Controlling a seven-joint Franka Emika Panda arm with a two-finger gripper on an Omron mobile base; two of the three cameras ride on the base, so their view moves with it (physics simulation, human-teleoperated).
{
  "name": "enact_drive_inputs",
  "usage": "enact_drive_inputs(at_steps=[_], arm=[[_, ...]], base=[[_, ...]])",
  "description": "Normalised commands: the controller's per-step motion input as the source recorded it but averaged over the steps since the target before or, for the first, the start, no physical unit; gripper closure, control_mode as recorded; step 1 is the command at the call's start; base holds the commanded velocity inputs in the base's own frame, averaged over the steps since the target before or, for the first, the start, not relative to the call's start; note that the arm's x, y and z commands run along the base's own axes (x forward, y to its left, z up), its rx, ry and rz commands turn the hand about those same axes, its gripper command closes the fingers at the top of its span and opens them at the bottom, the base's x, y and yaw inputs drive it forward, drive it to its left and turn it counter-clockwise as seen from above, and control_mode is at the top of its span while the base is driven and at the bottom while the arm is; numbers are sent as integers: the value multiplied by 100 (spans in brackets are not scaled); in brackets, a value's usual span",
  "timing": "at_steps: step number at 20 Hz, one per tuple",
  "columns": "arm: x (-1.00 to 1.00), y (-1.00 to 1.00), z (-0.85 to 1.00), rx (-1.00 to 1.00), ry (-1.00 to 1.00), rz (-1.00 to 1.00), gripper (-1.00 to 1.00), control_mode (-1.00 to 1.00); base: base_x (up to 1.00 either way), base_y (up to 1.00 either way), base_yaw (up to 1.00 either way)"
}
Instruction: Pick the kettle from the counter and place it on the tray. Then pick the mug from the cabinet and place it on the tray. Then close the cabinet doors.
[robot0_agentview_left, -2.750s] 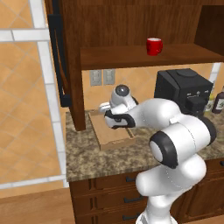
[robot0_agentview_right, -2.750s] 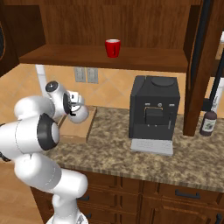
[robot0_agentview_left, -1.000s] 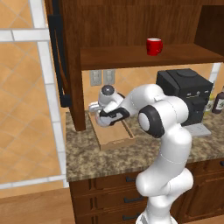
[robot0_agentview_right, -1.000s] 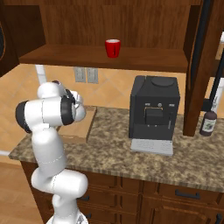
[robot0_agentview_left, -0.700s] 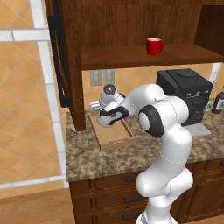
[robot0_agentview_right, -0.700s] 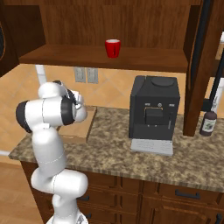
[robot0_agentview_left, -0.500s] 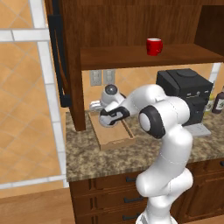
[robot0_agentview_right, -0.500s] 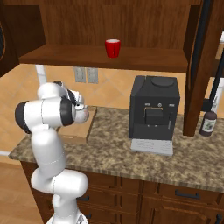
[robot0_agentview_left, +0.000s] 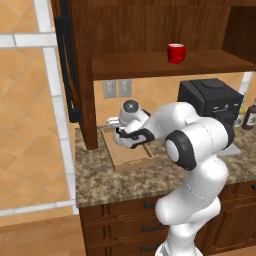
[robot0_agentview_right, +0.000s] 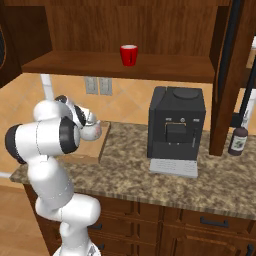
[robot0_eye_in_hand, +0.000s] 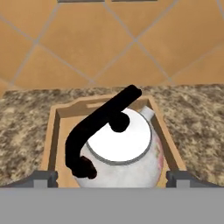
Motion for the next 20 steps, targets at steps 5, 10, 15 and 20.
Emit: enact_drive_inputs(at_steps=[5, 10, 15, 20], arm=[[-43, 0, 33, 0, -3, -15, -100, -100], [-56, 0, 43, 0, -1, -10, -100, -100], [-58, -5, 50, 0, -1, -6, -100, -100], [-43, -25, 56, 0, 0, -7, -100, -100]], base=[[0, 0, 0], [0, 0, 0], [0, 0, 0], [0, 0, 0]])
